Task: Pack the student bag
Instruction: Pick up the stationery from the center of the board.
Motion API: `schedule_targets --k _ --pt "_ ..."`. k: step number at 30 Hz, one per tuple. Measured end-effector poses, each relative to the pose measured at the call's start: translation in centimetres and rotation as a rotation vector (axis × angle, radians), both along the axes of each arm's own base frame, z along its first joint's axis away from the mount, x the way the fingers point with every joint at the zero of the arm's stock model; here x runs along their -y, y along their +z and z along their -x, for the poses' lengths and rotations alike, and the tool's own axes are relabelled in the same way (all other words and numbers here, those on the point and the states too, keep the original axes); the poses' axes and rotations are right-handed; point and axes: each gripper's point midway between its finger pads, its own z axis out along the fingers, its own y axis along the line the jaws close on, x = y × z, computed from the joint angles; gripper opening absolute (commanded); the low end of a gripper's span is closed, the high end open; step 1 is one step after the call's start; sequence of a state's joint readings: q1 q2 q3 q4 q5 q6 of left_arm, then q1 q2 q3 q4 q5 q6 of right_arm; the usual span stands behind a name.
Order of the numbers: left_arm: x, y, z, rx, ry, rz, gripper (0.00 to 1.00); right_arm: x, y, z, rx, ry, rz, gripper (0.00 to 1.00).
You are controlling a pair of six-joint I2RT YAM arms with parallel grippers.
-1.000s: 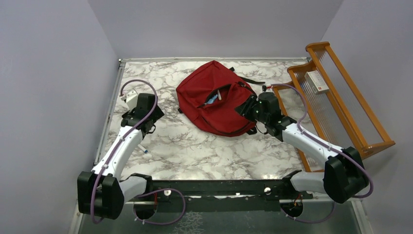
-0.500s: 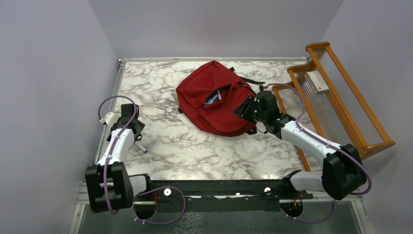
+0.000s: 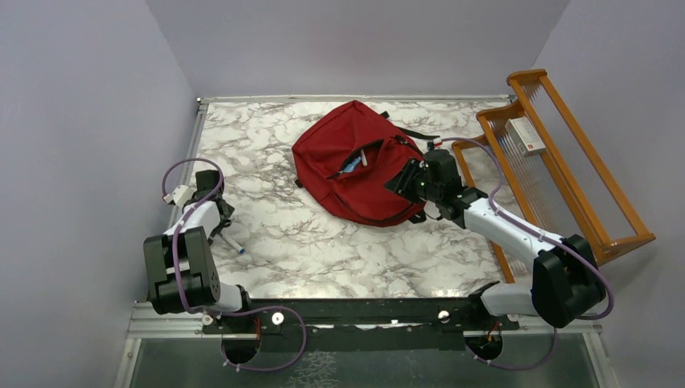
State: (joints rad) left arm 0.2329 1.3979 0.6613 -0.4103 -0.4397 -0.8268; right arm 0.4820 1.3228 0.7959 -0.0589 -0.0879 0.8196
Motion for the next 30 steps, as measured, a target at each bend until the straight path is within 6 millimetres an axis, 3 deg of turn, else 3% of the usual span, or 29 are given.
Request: schedule_targets --k 9,16,20,30 --pt "-0.8 0.0 -1.3 0.018 -0.01 -0.025 0.48 -0.1 0.0 0.0 -0.008 -0.007 -0.009 0.42" --pt "-0.8 0.0 -1.9 0.054 -0.005 -0.023 0.35 -0.3 -0.6 0.0 -0.029 -0.002 -0.009 0.42" --pt "-0.6 0.1 -1.9 0.103 0.013 -0.012 0.13 -0.4 -0.8 0.0 -0.037 0.002 -0.008 0.42" --pt "1.3 0.4 -2.5 0.198 -0.001 0.081 0.0 -0.5 -0.2 -0.3 -0.024 0.002 -0.013 0.42"
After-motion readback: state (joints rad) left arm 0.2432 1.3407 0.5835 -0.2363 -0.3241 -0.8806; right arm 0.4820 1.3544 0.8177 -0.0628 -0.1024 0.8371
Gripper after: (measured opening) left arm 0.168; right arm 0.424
